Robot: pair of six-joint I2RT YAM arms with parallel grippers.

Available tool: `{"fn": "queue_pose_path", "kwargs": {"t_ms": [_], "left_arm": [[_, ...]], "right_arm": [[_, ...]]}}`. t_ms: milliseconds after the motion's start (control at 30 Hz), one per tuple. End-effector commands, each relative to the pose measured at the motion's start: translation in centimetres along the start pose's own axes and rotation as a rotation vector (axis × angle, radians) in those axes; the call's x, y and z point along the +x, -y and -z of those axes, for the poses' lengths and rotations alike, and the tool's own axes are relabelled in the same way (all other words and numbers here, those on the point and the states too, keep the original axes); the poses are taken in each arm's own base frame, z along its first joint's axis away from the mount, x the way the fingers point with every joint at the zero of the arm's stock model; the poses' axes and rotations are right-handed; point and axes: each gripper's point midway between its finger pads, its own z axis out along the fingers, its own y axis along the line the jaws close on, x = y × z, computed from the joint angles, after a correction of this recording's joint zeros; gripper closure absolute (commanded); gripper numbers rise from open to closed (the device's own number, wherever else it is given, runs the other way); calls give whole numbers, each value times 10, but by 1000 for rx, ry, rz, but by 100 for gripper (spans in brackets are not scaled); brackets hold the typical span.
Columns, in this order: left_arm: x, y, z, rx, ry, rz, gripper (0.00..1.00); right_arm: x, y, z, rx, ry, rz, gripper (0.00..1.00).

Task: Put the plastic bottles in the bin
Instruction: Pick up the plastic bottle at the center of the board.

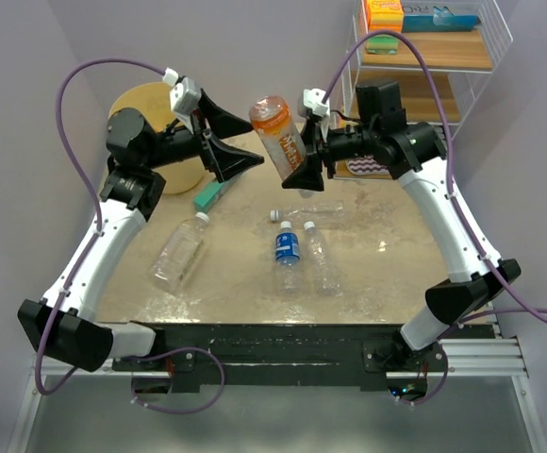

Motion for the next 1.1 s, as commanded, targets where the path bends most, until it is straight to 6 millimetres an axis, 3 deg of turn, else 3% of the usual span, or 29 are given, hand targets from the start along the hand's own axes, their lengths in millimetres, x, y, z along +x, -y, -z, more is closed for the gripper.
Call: {"fn": "queue_pose_path", "kwargs": {"t_ms": [0, 367, 700, 933, 1067], "left_arm": [[-17, 15, -8, 75, 52, -23, 1], [-23, 19, -25, 139, 70, 37, 1], [-27, 36, -29, 217, 90, 59, 1], [-31, 35, -31, 210, 107, 72, 1], [-28, 34, -33, 208, 103, 84, 10]], "right_arm": [[-12, -14, 1, -38, 38, 23, 59], [-3, -21, -13, -71, 10, 19, 59], [4, -17, -20, -70, -13, 15, 59], [10, -15, -25, -65, -31, 13, 58], [13, -15, -27, -63, -40, 11, 57]]}}
